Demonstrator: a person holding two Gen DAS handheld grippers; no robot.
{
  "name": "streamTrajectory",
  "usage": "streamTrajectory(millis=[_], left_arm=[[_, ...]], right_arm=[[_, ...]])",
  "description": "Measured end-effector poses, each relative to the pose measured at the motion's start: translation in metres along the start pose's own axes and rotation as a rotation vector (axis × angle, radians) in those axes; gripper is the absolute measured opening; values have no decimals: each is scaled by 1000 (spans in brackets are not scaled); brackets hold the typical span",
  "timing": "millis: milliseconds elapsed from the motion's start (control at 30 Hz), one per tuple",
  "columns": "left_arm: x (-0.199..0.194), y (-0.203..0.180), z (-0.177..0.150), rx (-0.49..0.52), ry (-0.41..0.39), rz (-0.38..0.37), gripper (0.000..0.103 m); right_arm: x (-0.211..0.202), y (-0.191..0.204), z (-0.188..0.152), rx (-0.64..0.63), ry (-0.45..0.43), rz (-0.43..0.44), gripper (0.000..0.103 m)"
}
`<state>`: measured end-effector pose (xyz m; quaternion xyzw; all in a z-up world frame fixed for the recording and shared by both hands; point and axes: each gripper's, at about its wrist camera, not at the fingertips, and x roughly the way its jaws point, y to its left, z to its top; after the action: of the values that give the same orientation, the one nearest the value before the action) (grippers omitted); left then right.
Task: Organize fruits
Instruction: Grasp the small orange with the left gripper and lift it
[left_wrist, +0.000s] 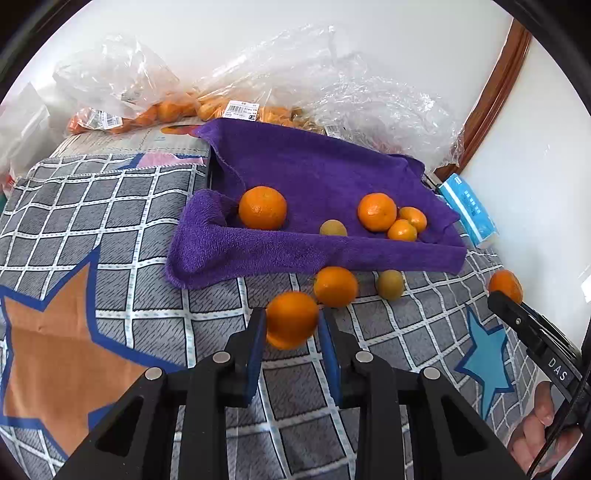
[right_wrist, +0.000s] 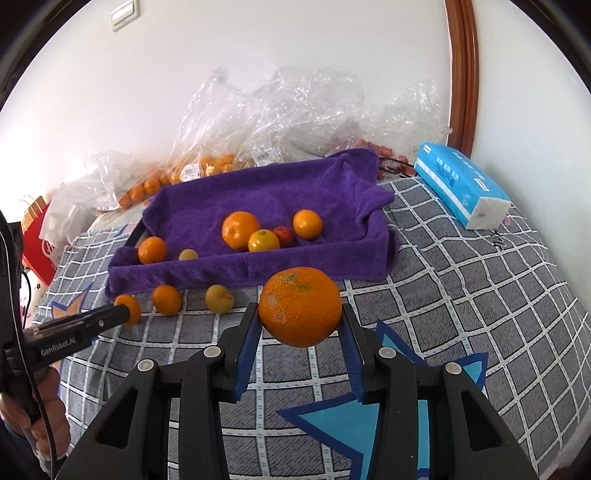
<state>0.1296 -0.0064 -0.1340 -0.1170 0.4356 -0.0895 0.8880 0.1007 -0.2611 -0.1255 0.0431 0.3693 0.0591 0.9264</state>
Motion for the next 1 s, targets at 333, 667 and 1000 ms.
streamTrajectory(millis=[333,667,1000], left_arm=[[-8,10,-4,-33,23,-30,9],[13,19,-9,-140,74,-135,48],[23,-13,-15,-47,94,-131,49]], right_arm=[[-15,11,0,-2,-18,6,42],[-19,14,-5,-3,-11,7,42],[-19,10,-9,9,-7,14,42]])
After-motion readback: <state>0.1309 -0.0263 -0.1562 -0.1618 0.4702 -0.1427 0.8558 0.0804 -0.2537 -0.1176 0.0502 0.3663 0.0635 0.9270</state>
